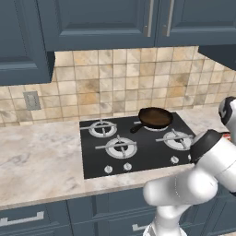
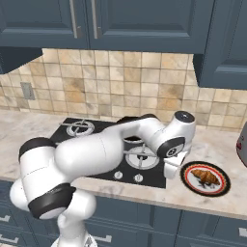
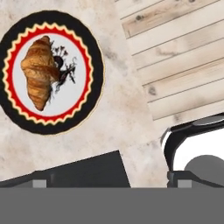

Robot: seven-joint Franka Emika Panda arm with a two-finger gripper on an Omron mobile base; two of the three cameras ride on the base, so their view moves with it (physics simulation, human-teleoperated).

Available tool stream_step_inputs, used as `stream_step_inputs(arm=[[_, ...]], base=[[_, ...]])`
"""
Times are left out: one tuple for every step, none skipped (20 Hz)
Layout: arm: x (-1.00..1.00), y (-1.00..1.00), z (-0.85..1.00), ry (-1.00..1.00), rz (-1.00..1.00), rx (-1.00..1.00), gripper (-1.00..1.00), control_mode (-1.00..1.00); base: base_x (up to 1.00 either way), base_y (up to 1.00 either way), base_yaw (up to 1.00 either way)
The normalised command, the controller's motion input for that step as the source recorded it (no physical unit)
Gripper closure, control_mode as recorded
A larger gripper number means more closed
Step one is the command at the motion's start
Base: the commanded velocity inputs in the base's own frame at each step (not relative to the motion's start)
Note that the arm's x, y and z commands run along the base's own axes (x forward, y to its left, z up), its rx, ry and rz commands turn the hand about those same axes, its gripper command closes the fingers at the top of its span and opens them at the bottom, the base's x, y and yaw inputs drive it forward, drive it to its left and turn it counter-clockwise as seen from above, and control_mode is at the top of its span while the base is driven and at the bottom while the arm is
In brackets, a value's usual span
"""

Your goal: Pick the croissant and place it on the pan. Then turn on the stove to warm the croissant.

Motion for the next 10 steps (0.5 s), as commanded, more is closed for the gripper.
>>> stream_step_inputs(arm=[[0.04,-0.26,-0.04,0.01,0.0,0.0,-1.0,-1.0],[0.03,-0.27,-0.03,0.01,0.0,0.0,-1.0,-1.0],[0.0,-0.26,-0.03,0.01,0.0,0.0,-1.0,-1.0],[0.0,-0.24,-0.04,0.0,0.0,0.0,-1.0,-1.0],[0.01,-0.24,-0.06,0.0,0.0,0.0,-1.0,-1.0],[0.01,-0.22,-0.07,0.0,0.0,0.0,-1.0,-1.0],[0.01,-0.19,-0.1,0.0,0.0,0.0,-1.0,-1.0],[0.01,-0.18,-0.13,0.0,0.0,0.0,-1.0,-1.0],[0.02,-0.14,-0.15,0.0,0.0,0.0,-1.0,-1.0],[0.02,-0.13,-0.18,0.0,0.0,0.0,-1.0,-1.0]], base=[[0.0,0.0,0.0],[0.0,0.0,0.0],[0.0,0.0,0.0],[0.0,0.0,0.0],[0.0,0.0,0.0],[0.0,0.0,0.0],[0.0,0.0,0.0],[0.0,0.0,0.0],[0.0,0.0,0.0],[0.0,0.0,0.0]])
